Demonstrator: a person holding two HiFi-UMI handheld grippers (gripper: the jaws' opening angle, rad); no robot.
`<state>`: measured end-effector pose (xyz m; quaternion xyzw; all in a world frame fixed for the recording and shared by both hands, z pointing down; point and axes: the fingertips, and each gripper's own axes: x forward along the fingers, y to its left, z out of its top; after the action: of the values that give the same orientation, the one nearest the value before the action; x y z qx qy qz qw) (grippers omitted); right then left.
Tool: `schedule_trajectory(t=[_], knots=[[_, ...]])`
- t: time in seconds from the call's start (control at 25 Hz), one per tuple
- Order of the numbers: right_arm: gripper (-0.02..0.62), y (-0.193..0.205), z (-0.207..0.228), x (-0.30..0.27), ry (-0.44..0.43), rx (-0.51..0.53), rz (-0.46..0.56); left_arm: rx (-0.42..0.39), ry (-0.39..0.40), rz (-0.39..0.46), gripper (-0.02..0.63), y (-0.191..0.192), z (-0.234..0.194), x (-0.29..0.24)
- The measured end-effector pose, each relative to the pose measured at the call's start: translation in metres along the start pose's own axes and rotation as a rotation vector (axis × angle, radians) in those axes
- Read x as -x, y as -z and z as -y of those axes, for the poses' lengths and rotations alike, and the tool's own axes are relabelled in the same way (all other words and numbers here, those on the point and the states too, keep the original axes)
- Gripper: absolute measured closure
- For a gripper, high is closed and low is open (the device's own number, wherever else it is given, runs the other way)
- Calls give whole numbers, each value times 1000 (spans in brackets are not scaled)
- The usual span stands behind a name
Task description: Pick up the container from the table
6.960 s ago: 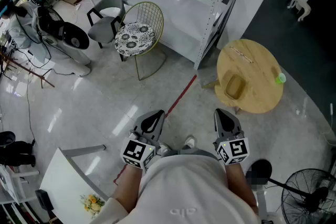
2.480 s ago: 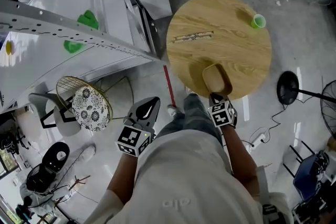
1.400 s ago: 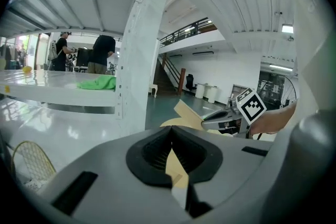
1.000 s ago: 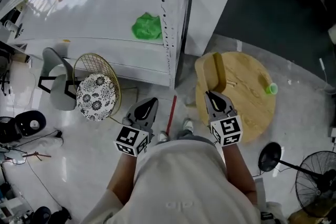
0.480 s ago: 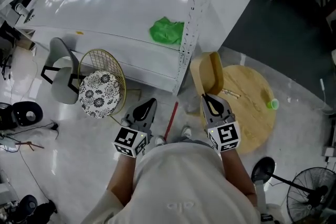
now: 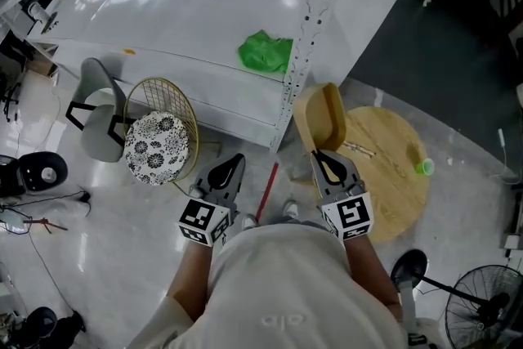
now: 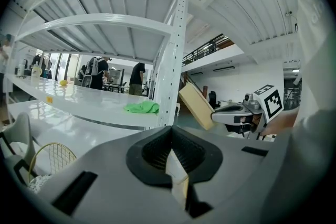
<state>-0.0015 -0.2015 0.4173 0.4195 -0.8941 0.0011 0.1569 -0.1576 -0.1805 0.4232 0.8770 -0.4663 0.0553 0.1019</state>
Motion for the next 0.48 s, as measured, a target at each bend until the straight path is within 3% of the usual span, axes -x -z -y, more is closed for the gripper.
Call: schedule_trajectory(t=[0.48], knots=[[558, 5, 4, 2, 8, -4, -3, -3, -4, -2, 589, 2, 1, 0]])
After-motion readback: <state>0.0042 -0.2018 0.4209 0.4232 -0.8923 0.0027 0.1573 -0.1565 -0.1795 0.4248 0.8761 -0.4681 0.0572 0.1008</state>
